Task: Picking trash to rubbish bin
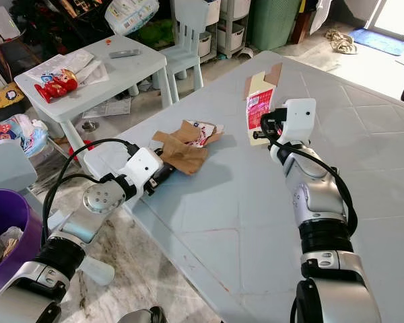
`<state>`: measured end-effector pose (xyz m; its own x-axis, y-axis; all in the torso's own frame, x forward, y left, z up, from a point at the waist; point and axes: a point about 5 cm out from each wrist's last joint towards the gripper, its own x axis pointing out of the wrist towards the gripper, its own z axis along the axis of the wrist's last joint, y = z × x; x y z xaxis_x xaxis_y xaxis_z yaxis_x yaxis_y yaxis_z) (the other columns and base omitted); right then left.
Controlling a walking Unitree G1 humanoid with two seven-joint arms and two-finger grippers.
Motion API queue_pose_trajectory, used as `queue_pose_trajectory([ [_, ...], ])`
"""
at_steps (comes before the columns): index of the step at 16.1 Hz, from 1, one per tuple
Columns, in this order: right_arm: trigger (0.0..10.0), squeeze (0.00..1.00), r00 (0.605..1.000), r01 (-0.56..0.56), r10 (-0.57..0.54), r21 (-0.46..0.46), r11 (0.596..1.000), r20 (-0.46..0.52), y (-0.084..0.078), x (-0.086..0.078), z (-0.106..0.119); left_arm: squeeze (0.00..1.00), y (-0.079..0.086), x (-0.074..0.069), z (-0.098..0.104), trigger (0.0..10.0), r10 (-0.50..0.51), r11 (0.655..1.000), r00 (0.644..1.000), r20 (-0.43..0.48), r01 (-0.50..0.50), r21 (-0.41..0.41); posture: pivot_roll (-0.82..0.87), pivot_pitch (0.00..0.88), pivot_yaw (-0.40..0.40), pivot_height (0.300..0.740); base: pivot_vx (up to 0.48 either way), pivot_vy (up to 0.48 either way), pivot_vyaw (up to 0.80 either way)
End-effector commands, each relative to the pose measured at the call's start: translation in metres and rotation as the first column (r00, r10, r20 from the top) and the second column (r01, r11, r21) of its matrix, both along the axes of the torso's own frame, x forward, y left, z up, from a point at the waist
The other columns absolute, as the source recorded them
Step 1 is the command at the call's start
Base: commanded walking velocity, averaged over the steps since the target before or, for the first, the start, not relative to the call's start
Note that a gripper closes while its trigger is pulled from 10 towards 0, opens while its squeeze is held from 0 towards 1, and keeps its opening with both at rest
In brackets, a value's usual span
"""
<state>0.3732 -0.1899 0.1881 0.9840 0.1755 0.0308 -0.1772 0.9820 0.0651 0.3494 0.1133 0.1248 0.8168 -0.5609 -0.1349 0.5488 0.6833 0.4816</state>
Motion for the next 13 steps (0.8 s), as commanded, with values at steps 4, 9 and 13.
queue_pose_trajectory([
  [4, 0.0, 0.00, 1.000, 0.000, 0.000, -0.001, 1.000, 0.009, 0.003, 0.001, 0.002, 0.00, 0.002, 0.003, 0.005, 0.0, 0.036, 0.999, 0.998, 0.042, -0.034, -0.035, 0.02, 0.113, -0.009, 0.740, 0.000, 0.000, 0.00],
  [9, 0.0, 0.00, 1.000, -0.002, 0.002, 0.003, 1.000, 0.010, 0.005, 0.001, 0.002, 0.00, 0.001, 0.004, 0.008, 0.0, 0.046, 0.997, 0.997, 0.066, -0.042, -0.062, 0.02, 0.105, -0.008, 0.740, 0.000, 0.000, 0.00],
  [13, 0.0, 0.00, 1.000, -0.003, 0.003, 0.003, 1.000, 0.011, 0.005, 0.001, 0.002, 0.00, 0.000, 0.006, 0.022, 0.0, 0.065, 0.993, 0.989, 0.130, -0.052, -0.105, 0.02, 0.101, -0.009, 0.740, 0.000, 0.000, 0.00],
])
